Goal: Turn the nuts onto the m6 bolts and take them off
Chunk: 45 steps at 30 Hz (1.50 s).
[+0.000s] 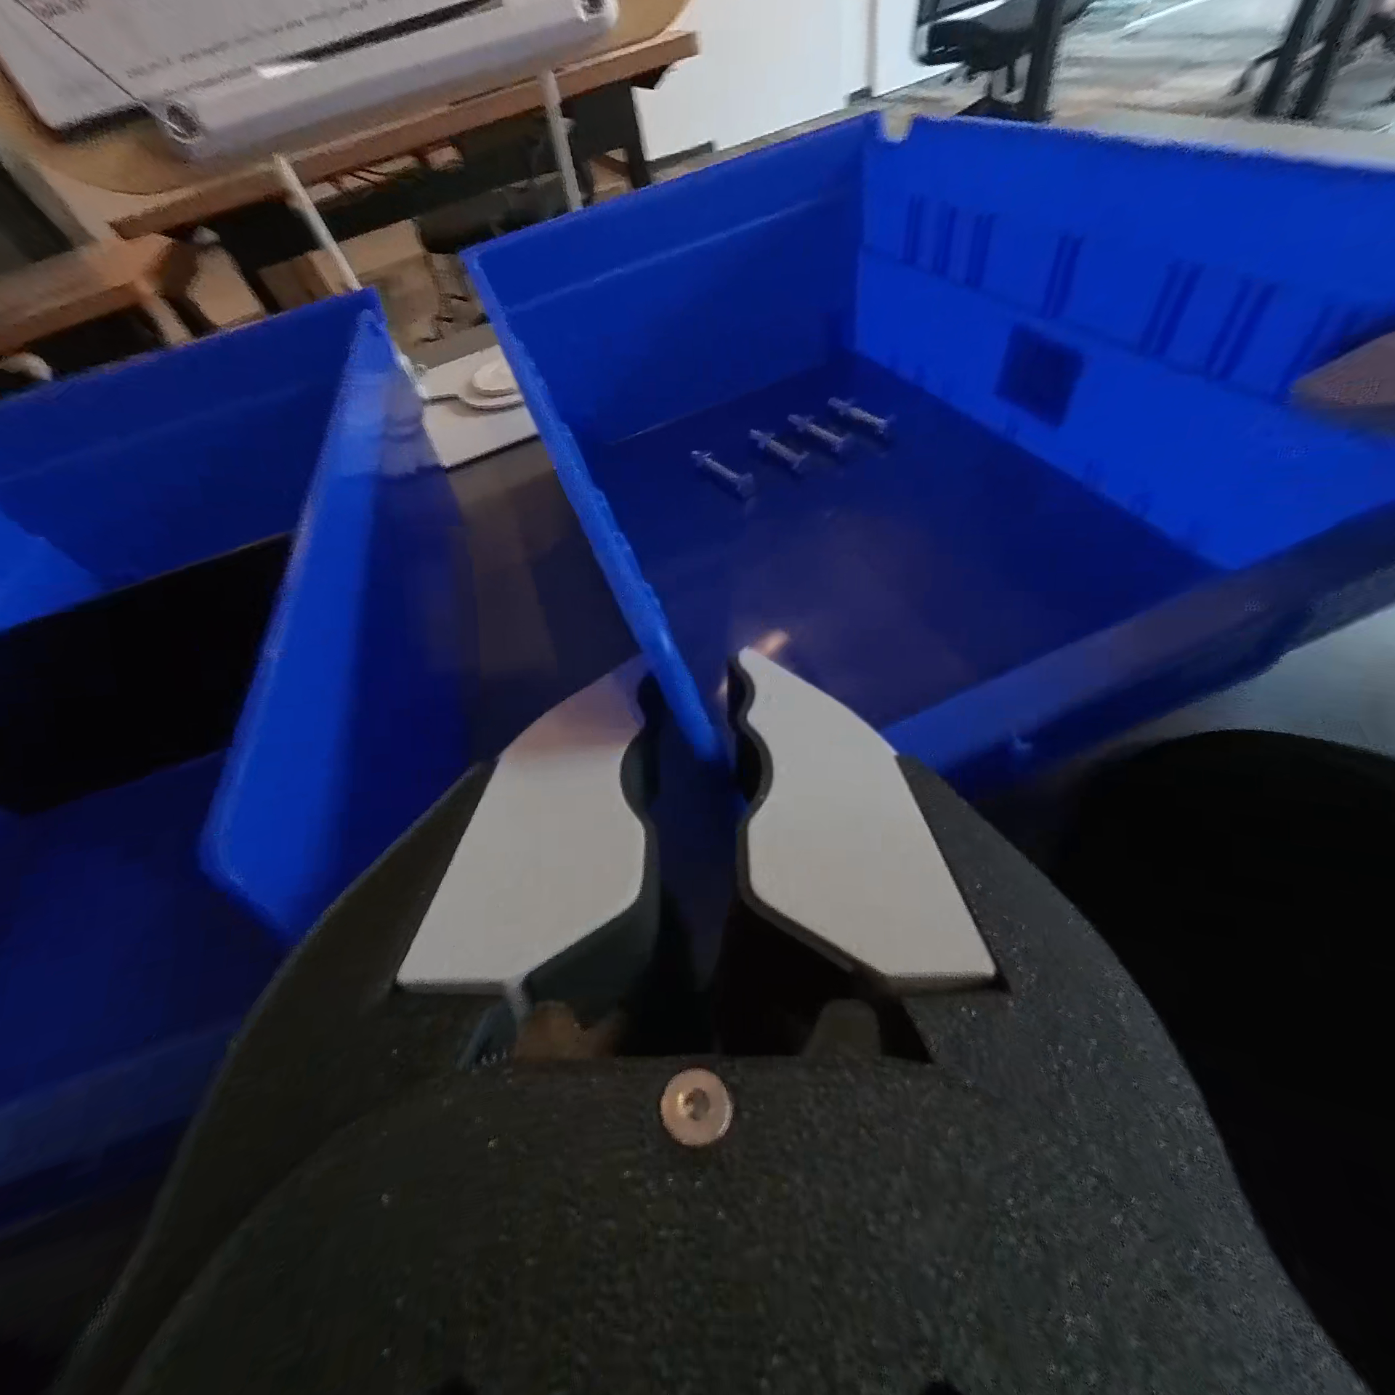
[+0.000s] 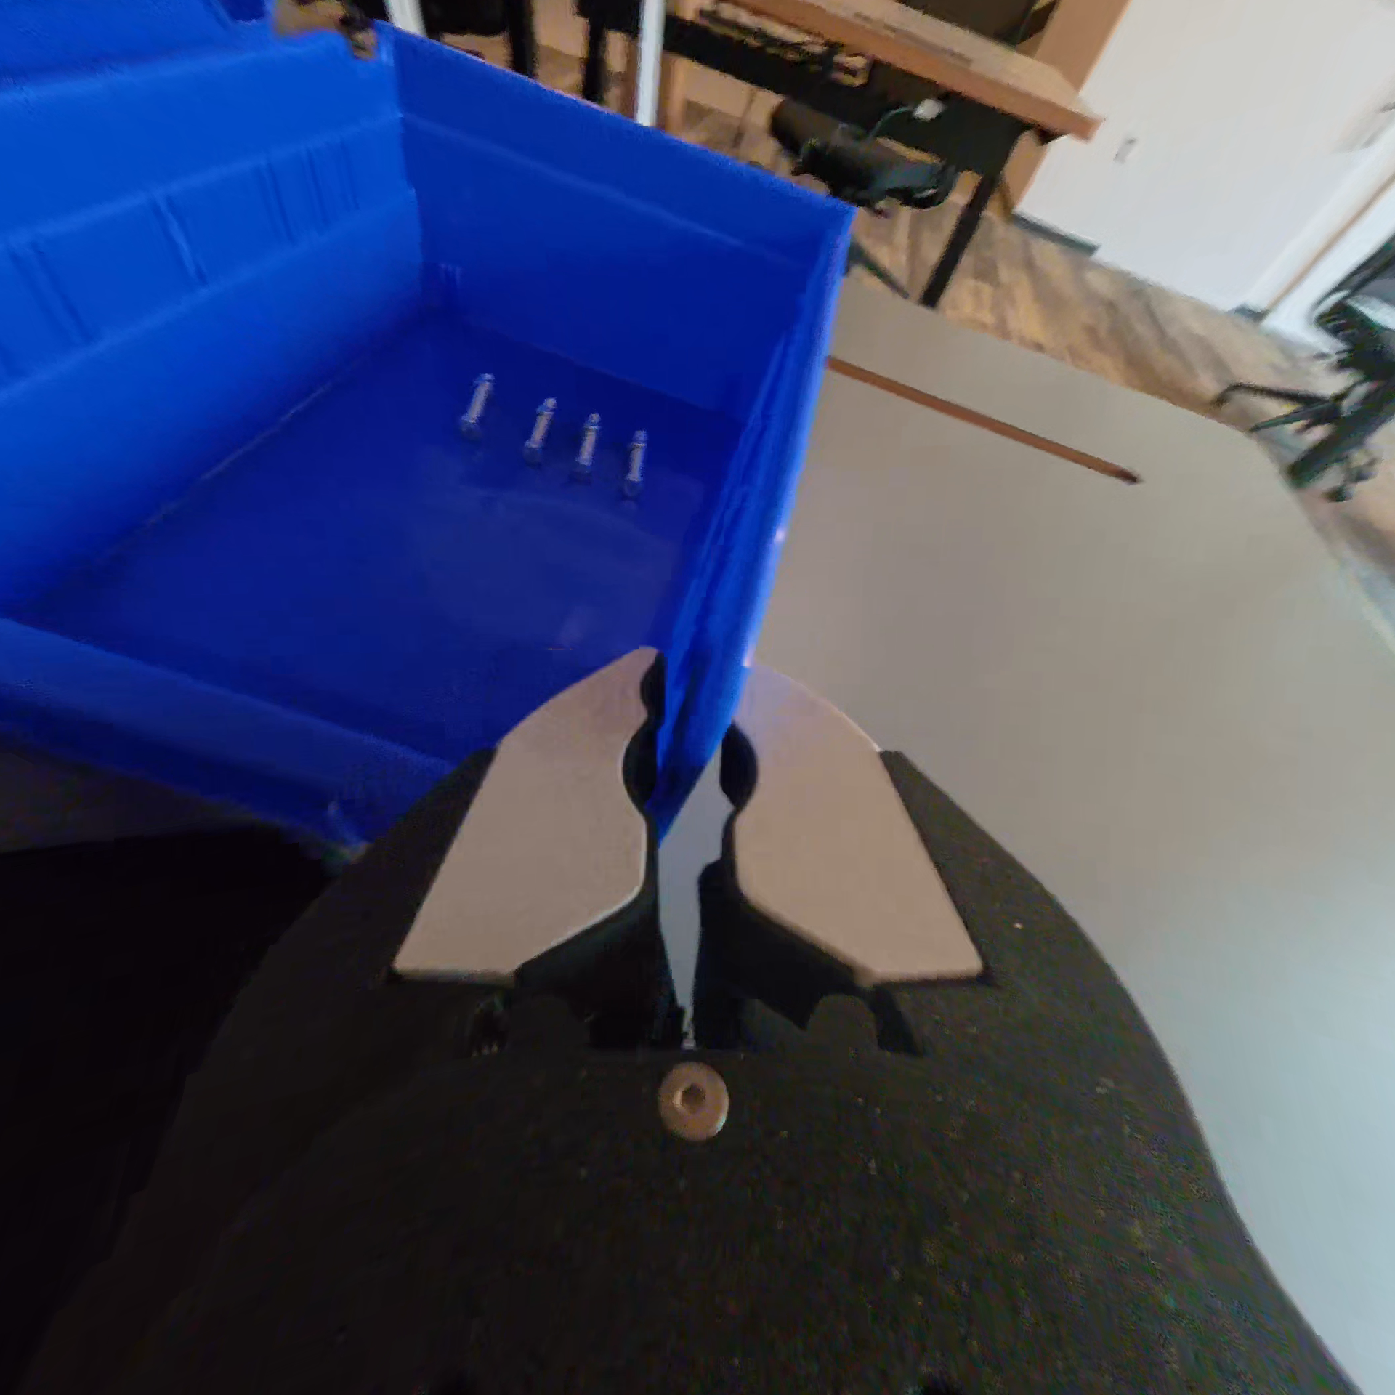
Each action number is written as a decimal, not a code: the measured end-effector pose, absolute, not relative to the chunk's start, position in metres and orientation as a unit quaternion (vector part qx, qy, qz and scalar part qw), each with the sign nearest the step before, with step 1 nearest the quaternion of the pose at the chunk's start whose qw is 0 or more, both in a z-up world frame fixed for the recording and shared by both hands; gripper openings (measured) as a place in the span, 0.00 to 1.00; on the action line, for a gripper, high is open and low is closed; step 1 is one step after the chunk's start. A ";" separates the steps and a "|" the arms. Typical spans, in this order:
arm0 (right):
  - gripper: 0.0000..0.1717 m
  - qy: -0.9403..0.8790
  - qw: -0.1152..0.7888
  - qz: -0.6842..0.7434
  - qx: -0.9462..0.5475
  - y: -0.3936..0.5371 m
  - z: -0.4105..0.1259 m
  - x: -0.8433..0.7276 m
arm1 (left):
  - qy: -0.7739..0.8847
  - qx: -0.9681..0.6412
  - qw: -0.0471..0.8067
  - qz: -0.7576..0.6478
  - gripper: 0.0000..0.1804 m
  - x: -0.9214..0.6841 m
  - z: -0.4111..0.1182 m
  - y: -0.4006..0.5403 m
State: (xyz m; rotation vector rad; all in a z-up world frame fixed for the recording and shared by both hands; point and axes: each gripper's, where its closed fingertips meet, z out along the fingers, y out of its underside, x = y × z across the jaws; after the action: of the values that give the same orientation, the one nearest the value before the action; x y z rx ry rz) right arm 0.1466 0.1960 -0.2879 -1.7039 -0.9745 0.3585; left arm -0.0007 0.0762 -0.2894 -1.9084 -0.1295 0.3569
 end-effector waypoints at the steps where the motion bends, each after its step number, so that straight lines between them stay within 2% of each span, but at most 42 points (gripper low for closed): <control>1: 0.06 -0.425 0.545 0.144 -0.708 0.195 -0.288 0.146 | -0.046 -0.809 0.561 0.168 0.08 -0.003 -0.289 0.076; 9: 0.03 -0.397 0.597 0.121 -0.686 0.184 -0.258 0.149 | -0.028 -0.774 0.605 0.186 0.05 -0.004 -0.267 0.072; 18: 0.03 -0.395 0.648 0.113 -0.641 0.144 -0.178 0.123 | -0.016 -0.730 0.655 0.193 0.06 -0.028 -0.191 0.035; 23: 0.04 -0.406 0.653 0.146 -0.623 0.109 -0.153 0.069 | -0.031 -0.714 0.667 0.212 0.06 -0.074 -0.158 -0.005; 34: 0.05 -0.450 0.638 0.230 -0.581 0.026 -0.136 -0.095 | -0.080 -0.687 0.650 0.313 0.05 -0.214 -0.121 -0.111; 45: 0.08 -0.524 0.601 0.251 -0.549 -0.070 -0.166 -0.232 | -0.131 -0.678 0.606 0.394 0.03 -0.341 -0.135 -0.218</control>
State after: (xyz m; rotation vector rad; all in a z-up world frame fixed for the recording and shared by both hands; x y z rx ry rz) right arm -0.2322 -0.0696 -0.1659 -1.2721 -1.2151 0.5813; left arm -0.3405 -0.2179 -0.1345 -1.5678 -0.3029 0.9116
